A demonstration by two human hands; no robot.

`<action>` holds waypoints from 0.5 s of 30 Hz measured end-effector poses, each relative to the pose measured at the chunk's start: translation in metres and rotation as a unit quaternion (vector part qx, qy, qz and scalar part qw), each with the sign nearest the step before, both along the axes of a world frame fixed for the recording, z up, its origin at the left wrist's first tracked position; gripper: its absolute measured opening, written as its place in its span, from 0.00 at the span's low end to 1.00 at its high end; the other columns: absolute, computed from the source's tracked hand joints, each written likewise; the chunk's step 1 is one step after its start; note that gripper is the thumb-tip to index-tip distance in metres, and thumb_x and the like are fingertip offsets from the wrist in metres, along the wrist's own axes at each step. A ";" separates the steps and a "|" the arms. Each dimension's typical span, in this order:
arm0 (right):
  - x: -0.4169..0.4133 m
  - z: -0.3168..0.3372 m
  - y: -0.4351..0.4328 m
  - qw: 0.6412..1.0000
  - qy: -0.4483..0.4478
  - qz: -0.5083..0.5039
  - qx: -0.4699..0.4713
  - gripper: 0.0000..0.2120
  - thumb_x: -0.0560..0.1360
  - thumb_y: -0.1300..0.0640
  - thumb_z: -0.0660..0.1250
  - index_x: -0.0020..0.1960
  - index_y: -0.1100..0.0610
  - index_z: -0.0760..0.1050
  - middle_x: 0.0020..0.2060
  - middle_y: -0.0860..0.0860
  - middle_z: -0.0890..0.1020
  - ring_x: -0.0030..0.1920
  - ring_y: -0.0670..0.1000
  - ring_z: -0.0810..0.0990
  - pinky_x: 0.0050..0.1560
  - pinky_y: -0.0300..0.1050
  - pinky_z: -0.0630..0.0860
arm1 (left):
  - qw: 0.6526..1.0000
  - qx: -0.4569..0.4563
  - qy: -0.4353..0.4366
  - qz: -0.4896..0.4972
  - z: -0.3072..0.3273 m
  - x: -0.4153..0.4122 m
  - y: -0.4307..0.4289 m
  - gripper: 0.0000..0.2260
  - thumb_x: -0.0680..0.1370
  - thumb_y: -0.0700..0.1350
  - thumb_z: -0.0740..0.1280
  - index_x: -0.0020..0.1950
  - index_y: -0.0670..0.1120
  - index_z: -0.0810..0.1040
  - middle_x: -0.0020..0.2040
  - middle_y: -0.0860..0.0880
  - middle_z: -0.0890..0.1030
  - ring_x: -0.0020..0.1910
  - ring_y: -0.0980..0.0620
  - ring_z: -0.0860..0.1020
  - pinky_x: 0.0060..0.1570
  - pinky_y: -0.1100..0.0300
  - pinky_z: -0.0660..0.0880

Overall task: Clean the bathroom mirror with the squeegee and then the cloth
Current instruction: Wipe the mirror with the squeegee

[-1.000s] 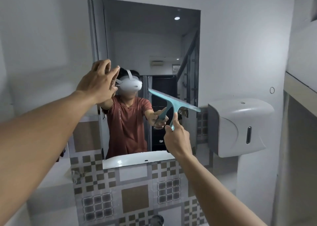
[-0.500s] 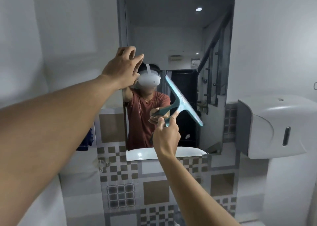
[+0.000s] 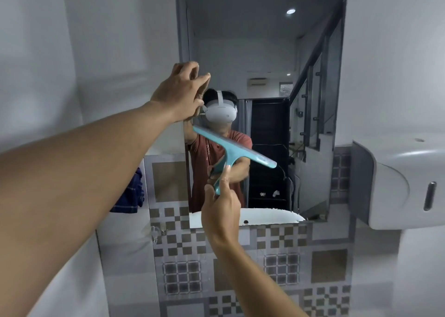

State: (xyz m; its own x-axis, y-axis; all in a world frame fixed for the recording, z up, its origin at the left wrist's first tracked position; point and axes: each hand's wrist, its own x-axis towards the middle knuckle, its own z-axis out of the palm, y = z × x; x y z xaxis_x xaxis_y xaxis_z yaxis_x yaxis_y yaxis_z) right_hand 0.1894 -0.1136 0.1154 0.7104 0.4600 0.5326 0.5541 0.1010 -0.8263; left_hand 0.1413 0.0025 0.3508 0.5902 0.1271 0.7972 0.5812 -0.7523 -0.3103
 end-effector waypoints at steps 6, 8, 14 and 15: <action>0.003 -0.012 -0.003 0.995 -0.066 -0.029 -0.074 0.31 0.84 0.48 0.56 0.80 0.37 0.41 0.47 0.52 0.75 0.41 0.47 0.73 0.40 0.43 0.71 | 1.000 -0.006 0.002 -0.008 0.000 0.000 -0.001 0.29 0.76 0.46 0.72 0.76 0.45 0.67 0.72 0.42 0.65 0.73 0.37 0.61 0.62 0.38 0.76; 0.010 -0.014 -0.012 0.988 -0.100 -0.048 -0.105 0.31 0.84 0.48 0.56 0.80 0.37 0.43 0.48 0.51 0.75 0.37 0.45 0.70 0.33 0.39 0.65 | 1.000 -0.004 -0.004 -0.008 -0.002 0.001 0.000 0.29 0.76 0.46 0.72 0.76 0.46 0.67 0.72 0.42 0.65 0.73 0.38 0.61 0.61 0.38 0.77; 0.038 -0.018 -0.043 0.957 -0.212 -0.090 -0.178 0.30 0.84 0.51 0.57 0.81 0.39 0.48 0.50 0.52 0.75 0.37 0.52 0.75 0.34 0.45 0.71 | 1.000 0.002 -0.021 0.001 -0.008 0.004 0.000 0.30 0.77 0.46 0.72 0.77 0.47 0.66 0.75 0.43 0.63 0.75 0.38 0.60 0.58 0.38 0.78; 0.044 -0.016 -0.048 0.949 -0.234 -0.098 -0.186 0.30 0.84 0.52 0.57 0.81 0.40 0.49 0.50 0.53 0.76 0.36 0.52 0.75 0.33 0.46 0.73 | 1.000 0.002 -0.024 0.001 -0.009 0.004 -0.001 0.29 0.77 0.46 0.71 0.77 0.47 0.66 0.75 0.42 0.63 0.75 0.38 0.60 0.58 0.39 0.78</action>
State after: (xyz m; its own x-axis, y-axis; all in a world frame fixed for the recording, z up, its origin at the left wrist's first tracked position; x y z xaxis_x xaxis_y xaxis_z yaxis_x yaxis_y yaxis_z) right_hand 0.2335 -0.1619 0.0989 0.5273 0.5616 0.6376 0.8475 -0.2935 -0.4423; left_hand 0.1453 0.0012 0.3418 0.5510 0.1239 0.8253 0.5967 -0.7499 -0.2858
